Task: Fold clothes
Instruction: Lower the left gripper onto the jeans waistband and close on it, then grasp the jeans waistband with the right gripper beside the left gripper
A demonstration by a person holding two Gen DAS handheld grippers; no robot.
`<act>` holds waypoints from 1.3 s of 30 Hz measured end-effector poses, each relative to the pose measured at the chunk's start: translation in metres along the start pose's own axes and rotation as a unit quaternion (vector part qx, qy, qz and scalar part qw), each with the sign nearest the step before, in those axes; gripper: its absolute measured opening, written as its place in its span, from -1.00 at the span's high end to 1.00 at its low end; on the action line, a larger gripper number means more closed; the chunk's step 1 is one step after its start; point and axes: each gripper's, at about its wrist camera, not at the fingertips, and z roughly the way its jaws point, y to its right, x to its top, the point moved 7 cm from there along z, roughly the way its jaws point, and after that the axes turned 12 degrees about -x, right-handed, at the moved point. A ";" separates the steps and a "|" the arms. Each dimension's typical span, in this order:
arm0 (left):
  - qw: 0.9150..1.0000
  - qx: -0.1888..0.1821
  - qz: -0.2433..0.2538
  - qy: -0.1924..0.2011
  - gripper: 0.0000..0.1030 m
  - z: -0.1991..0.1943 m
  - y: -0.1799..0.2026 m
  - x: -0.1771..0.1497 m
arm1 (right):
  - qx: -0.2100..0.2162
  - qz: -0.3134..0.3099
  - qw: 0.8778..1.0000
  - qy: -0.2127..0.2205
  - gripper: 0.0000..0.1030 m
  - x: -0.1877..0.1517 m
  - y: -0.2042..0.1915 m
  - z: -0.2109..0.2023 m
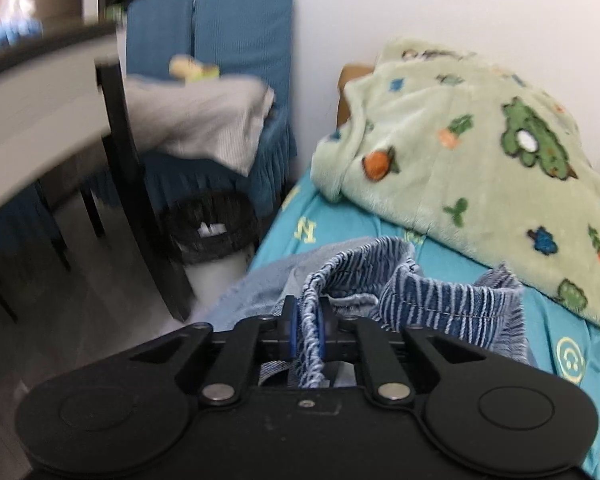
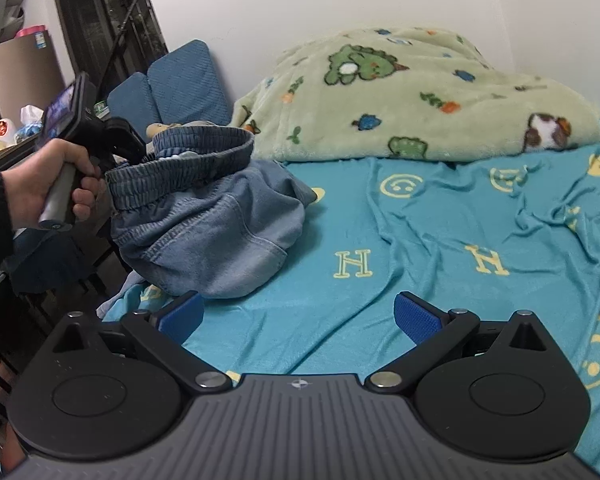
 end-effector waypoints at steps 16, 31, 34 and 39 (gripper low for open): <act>0.995 -0.093 -0.021 0.024 0.87 -0.163 0.082 -0.095 | 0.001 0.007 1.000 0.025 -0.99 -0.001 0.004 -0.030; 0.991 -0.132 -0.038 0.001 0.87 -0.150 0.073 -0.146 | -0.016 0.053 0.998 -0.021 -0.98 -0.011 0.020 -0.012; 0.989 -0.140 -0.047 -0.002 0.87 -0.151 0.072 -0.148 | -0.017 0.072 0.997 -0.033 -0.98 -0.014 0.024 -0.008; 0.988 -0.144 -0.055 0.000 0.86 -0.151 0.071 -0.146 | -0.026 0.097 0.994 -0.040 -0.97 -0.015 0.033 0.000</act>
